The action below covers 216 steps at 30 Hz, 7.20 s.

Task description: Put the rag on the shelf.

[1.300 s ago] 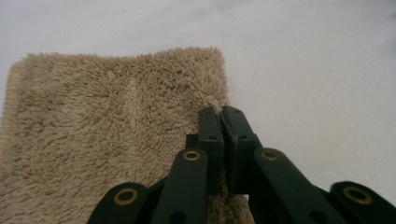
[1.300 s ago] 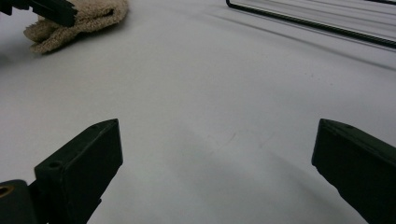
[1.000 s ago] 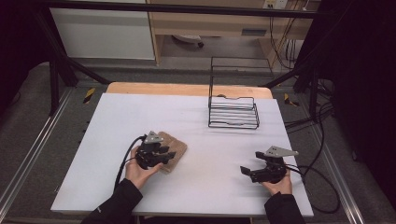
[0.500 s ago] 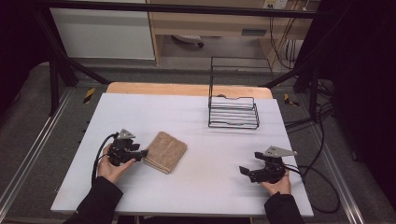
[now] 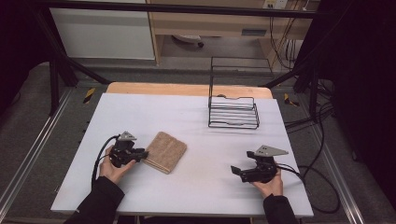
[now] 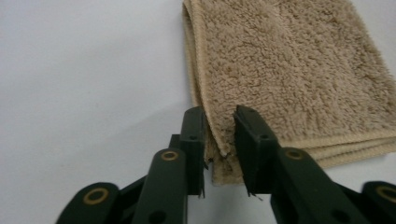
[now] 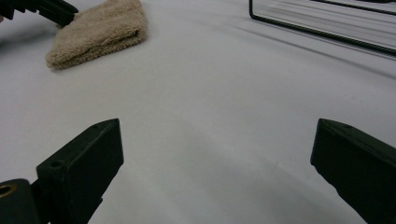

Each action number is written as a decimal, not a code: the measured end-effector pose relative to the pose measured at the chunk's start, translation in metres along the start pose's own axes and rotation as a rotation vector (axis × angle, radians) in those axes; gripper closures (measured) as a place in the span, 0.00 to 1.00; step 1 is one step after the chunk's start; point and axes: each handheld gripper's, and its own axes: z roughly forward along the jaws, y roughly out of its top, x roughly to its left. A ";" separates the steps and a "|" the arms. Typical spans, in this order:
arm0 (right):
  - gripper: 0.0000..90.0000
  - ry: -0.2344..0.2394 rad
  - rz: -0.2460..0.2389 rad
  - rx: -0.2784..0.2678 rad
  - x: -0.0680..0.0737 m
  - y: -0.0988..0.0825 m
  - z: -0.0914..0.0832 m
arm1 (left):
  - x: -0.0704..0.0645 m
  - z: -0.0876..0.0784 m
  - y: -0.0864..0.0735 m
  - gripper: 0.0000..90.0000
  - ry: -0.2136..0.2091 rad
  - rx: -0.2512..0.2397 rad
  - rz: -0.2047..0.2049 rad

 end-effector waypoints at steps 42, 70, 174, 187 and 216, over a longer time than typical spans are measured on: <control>0.63 0.121 -0.160 0.112 0.156 0.045 0.151 | -0.007 -0.001 -0.003 0.91 0.032 -0.007 0.012; 0.95 0.177 -0.168 0.163 0.137 0.065 0.126 | -0.037 -0.030 0.001 0.93 0.003 -0.074 -0.055; 0.96 0.091 0.027 0.126 0.075 0.057 0.095 | -0.047 -0.001 0.014 0.96 -0.038 -0.051 -0.036; 0.79 0.010 -0.047 0.094 0.069 0.055 0.113 | -0.051 -0.005 0.016 0.80 0.030 -0.064 0.045; 0.30 -0.001 0.071 0.035 0.055 0.047 0.090 | -0.032 0.078 0.073 0.88 -0.106 -0.004 0.052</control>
